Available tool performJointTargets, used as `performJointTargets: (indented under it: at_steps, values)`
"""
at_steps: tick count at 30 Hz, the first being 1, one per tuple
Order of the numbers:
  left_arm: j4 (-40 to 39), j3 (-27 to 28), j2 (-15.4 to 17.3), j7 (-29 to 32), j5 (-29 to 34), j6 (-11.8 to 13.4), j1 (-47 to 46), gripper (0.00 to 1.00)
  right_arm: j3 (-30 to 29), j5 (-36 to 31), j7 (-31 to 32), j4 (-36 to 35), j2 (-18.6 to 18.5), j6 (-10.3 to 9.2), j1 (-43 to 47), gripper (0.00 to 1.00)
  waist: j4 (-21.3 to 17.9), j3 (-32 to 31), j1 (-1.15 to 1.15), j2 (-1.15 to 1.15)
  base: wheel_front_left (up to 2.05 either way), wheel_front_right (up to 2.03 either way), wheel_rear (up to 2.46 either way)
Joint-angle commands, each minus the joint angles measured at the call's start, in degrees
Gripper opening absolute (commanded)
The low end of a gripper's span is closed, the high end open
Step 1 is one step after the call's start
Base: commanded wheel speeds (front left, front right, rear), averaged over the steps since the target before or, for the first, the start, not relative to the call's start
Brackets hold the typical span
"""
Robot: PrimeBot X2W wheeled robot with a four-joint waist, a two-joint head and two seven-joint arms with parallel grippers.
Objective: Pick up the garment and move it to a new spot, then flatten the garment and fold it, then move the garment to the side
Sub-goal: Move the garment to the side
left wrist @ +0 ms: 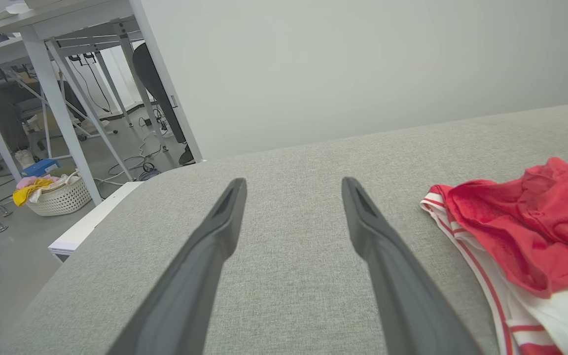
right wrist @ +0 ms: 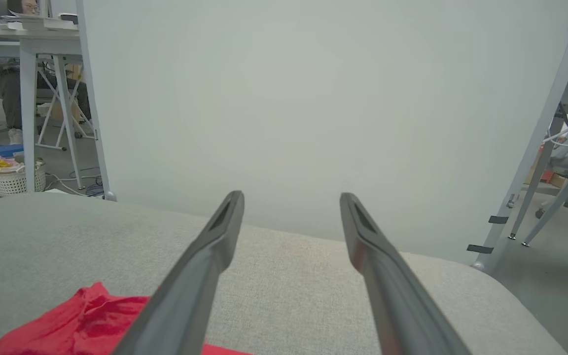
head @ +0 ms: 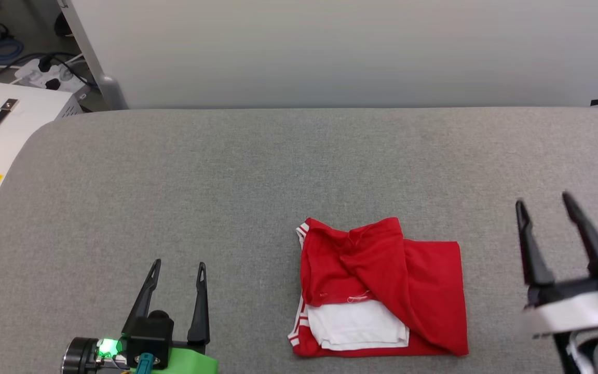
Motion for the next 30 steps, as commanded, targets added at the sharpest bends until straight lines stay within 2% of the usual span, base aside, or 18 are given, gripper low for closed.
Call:
performJointTargets:
  at_steps: [1, 4, 8, 12, 18, 22, 26, 30]
  values:
    - [0.04, 0.04, -0.18, -0.34, 0.3, -0.38, -0.49, 1.0, 0.35, 0.81, 0.74, 0.17, -2.22, -0.04, -3.05, 1.0, 0.32, 0.7, 0.0, 0.0, 0.0, 0.0, 0.0]
    - [0.11, -0.09, -0.32, -0.34, 0.39, -0.69, -1.41, 1.0, 2.09, 3.9, 5.71, 1.04, -6.67, -0.04, -7.9, 1.0, 0.92, 1.67, 0.0, 0.0, 0.0, 0.0, 0.0]
    - [0.08, -0.2, -0.52, -0.34, 0.56, -0.89, -2.43, 1.0, 6.32, 10.95, 15.7, 1.87, -13.33, -0.04, -13.77, 1.0, 1.6, 2.97, 0.0, 0.0, 0.0, 0.0, 0.0]
    - [0.07, -0.27, -0.8, -0.34, 0.68, -0.96, -3.23, 1.0, 12.02, 21.61, 29.42, 2.26, -19.64, -0.04, -17.48, 1.0, 2.03, 4.39, 0.0, 0.0, 0.0, 0.0, 0.0]
    - [-0.02, -0.49, -1.19, -0.34, 0.85, -1.15, -4.55, 1.0, 18.8, 36.35, 48.45, 2.84, -25.9, -0.04, -18.81, 1.0, 2.62, 6.65, 0.0, 0.0, 0.0, 0.0, 0.0]
    - [-0.06, -0.77, -1.42, -0.34, 0.99, -1.43, -5.84, 1.0, 21.3, 41.94, 55.56, 4.2, -27.89, -0.04, -18.69, 1.0, 3.3, 8.6, 0.0, 0.0, 0.0, 0.0, 0.0]
    - [-0.14, -0.91, -1.67, -0.34, 1.04, -1.61, -7.24, 1.0, 23.02, 44.34, 57.79, 6.44, -27.77, -0.04, -18.37, 1.0, 4.06, 10.68, 0.0, 0.0, 0.0, 0.0, 0.0]
    - [-0.23, -1.05, -1.86, -0.34, 1.13, -1.75, -8.38, 1.0, 24.87, 45.52, 57.39, 8.96, -26.66, -0.04, -18.67, 1.0, 4.73, 12.91, 0.0, 0.0, 0.0, 0.0, 0.0]
